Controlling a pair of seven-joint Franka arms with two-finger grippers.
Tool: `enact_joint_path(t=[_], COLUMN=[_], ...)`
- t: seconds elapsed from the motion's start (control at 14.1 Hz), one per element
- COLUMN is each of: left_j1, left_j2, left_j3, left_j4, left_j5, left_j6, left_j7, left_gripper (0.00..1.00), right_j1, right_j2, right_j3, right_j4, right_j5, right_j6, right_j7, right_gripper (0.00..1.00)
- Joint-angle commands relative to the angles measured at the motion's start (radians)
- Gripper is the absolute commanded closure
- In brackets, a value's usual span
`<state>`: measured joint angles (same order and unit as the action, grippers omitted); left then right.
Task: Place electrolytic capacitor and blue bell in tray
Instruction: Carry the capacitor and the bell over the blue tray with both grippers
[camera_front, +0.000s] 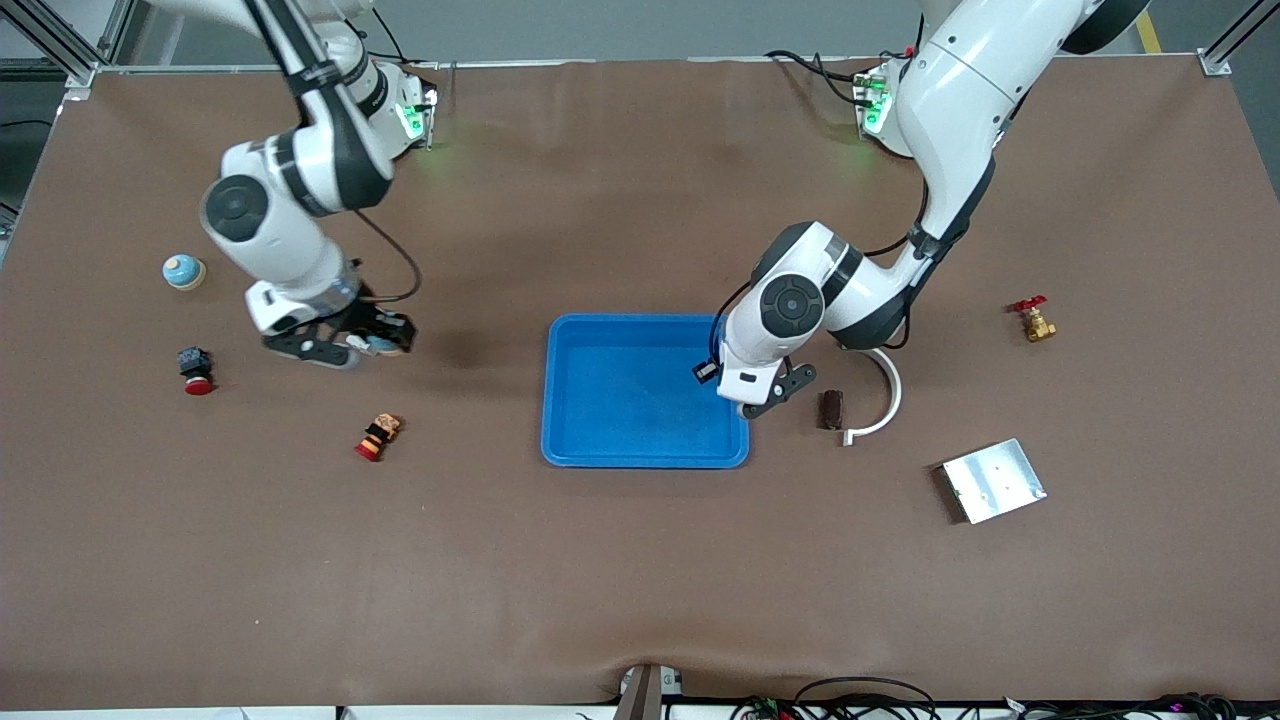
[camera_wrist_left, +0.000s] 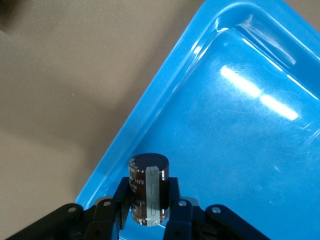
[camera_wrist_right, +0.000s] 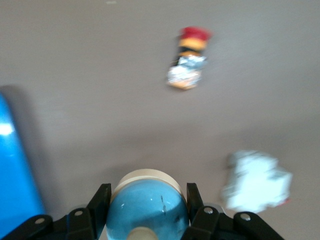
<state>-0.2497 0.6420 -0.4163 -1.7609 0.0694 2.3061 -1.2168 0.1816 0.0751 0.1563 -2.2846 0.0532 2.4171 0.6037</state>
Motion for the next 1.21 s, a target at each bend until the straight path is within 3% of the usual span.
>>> enact_joint_path(t=[0.0,0.21,0.43,0.78,1.13], left_j1=[-0.019,-0.02,-0.02,-0.023,-0.031], left_j2=[0.008,0.013,0.015,0.016,0.024], left_j3=[0.004,0.004,0.004,0.004,0.004], left_j4=[0.018,0.018,0.018,0.02,0.02], left_j5=[0.027,0.027,0.024,0.024,0.023], left_j6=[0.001,0.001,0.001,0.009,0.009], left_j7=[-0.032,-0.033,-0.033,-0.033,-0.035], left_gripper=[1.0,1.0,1.0,1.0,1.0], right_j1=[0.11,0.173,0.21,0.294,0.363], right_j2=[0.116,0.271,0.389,0.527,0.606], right_j3=[-0.014,-0.014,-0.015,-0.021,-0.029], right_j4=[0.169,0.368,0.494,0.596,0.642], right_j5=[0.016,0.016,0.013,-0.004,-0.033], right_j6=[-0.061,-0.122,-0.122,-0.119,-0.104], right_j7=[0.196,0.336,0.402,0.525,0.625], right_gripper=[1.0,1.0,1.0,1.0,1.0])
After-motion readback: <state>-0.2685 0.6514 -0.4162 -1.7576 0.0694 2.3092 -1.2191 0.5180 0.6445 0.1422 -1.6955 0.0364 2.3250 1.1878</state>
